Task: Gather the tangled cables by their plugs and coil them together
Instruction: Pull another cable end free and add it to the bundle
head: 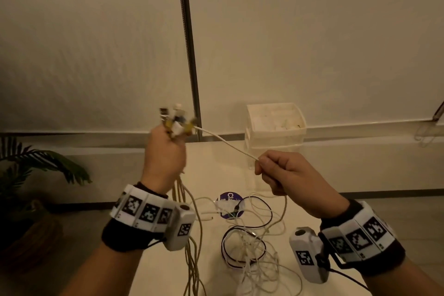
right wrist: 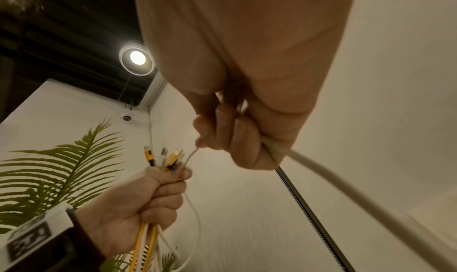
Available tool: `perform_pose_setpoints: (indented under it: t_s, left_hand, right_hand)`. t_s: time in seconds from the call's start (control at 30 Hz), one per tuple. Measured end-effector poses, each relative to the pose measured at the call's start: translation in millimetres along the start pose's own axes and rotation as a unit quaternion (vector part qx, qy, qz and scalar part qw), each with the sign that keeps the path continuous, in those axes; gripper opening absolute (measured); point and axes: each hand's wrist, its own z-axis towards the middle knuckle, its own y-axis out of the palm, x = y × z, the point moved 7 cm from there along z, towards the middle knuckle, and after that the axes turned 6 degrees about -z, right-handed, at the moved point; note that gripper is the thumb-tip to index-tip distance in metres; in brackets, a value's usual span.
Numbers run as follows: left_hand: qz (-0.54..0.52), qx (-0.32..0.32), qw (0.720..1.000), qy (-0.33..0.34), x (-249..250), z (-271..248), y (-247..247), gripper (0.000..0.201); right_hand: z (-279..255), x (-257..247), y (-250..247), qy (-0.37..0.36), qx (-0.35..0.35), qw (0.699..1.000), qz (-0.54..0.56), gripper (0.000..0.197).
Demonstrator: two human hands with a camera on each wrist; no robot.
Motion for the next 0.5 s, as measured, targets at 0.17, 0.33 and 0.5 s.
perform_pose_setpoints:
  t_s: [0.17, 0.33, 0.5]
  left_hand:
    - [0.044, 0.054, 0.998, 0.011, -0.8, 8.1, -19.7, 0.022]
    - [0.098, -0.035, 0.979, 0.173, 33.3, -22.7, 12.9, 0.052]
    - [0.109, -0.217, 0.958, 0.153, 34.0, -42.8, 59.9, 0.034]
  right_hand:
    - [-0.5, 2.7, -6.0, 0.008, 0.026, 1.0, -0.002, 0.033]
    - [3.7, -2.0, 0.0, 0.012, 0.034, 0.999, -0.025, 0.032]
    - [6.3, -17.9, 6.6, 0.0, 0.017, 1.0, -0.011, 0.032]
